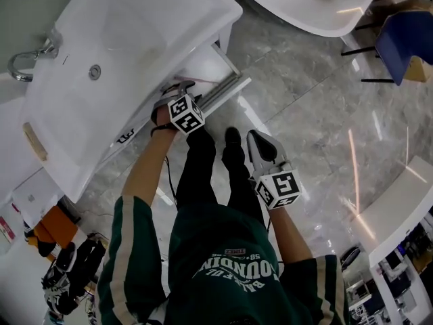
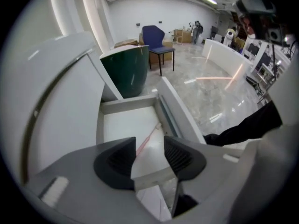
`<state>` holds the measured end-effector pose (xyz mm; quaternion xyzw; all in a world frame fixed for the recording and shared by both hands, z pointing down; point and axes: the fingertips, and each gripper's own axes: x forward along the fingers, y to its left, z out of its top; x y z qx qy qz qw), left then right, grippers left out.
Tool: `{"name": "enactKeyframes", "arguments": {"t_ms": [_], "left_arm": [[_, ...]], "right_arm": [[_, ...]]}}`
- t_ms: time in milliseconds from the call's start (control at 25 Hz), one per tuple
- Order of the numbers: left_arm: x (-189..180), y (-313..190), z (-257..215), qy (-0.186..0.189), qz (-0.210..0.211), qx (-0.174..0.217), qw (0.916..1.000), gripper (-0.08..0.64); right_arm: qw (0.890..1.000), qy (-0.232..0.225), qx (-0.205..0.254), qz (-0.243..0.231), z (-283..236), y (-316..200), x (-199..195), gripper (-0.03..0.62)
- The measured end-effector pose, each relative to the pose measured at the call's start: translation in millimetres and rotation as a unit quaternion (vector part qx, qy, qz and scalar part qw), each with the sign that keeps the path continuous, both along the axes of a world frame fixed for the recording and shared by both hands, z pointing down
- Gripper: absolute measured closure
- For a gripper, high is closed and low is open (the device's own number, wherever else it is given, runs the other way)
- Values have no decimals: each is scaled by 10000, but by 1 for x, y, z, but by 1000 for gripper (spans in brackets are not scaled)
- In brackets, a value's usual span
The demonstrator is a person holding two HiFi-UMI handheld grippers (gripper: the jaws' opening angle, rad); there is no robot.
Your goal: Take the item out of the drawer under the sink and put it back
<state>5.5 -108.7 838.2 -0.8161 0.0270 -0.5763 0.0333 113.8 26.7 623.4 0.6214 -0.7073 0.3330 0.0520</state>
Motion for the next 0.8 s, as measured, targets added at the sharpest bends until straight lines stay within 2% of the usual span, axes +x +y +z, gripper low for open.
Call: {"name": "enactKeyframes", "arguments": {"t_ms": [200, 440, 800], "left_arm": [[-5, -13, 45, -445, 168, 70, 9988, 357], [-11, -23, 89, -1081, 729, 315, 9910, 357], [-4, -30, 123, -1431, 1090, 323, 9832, 359]], "right_arm": [[9998, -35, -171, 75, 18, 5, 0, 591], [9992, -83, -293, 269, 35, 6, 8, 591], [9980, -106, -500, 382, 51, 10, 13, 591]]}}
